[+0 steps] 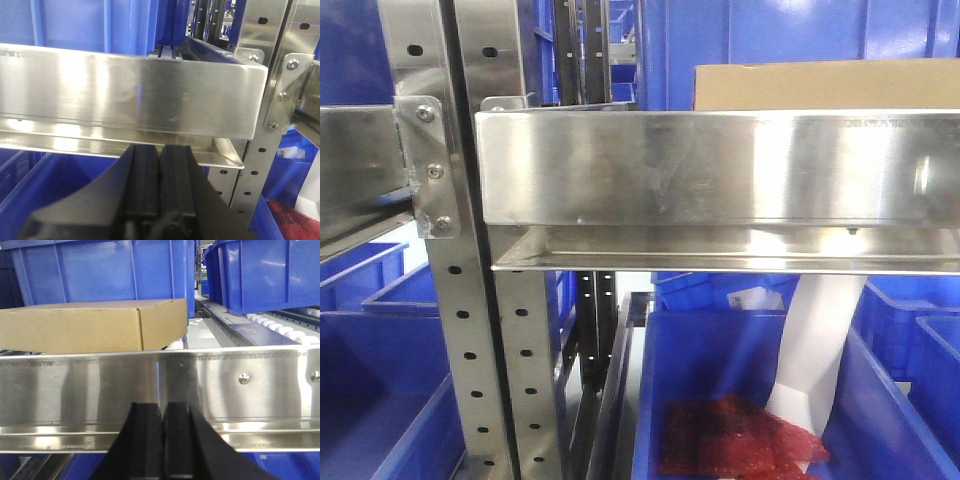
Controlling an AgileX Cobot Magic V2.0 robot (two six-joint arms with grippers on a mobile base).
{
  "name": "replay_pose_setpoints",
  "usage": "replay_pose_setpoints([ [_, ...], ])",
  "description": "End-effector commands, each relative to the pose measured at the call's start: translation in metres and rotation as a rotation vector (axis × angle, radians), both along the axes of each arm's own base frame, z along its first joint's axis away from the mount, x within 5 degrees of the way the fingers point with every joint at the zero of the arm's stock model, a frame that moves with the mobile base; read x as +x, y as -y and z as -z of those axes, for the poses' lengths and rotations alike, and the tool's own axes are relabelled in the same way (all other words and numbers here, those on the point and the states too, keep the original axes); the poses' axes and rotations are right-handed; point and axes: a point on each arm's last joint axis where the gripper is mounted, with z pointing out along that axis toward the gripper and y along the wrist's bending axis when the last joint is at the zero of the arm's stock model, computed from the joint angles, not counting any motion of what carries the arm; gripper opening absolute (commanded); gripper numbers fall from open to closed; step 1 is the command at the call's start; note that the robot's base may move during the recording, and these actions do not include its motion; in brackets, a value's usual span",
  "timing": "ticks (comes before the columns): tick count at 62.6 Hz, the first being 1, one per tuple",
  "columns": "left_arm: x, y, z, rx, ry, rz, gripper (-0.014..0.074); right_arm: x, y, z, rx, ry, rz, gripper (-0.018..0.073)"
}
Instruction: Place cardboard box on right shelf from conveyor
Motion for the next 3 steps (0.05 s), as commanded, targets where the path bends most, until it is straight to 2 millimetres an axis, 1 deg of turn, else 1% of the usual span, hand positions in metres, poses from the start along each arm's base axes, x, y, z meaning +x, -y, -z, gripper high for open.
replay_pose_setpoints([
  [1, -0.0007, -0.0005, -0.0088, -0.016, 0.091, -0.003, -0.0119, -0.002, 0.0004, -0.0108, -0.012, 0.112, 0.006, 0.0053],
  [3, -0.0007, -0.0005, -0.0088, -0.016, 0.091, -0.003, -0.0119, -0.002, 0.0004, -0.0108, -0.012, 0.112, 0.006, 0.0053],
])
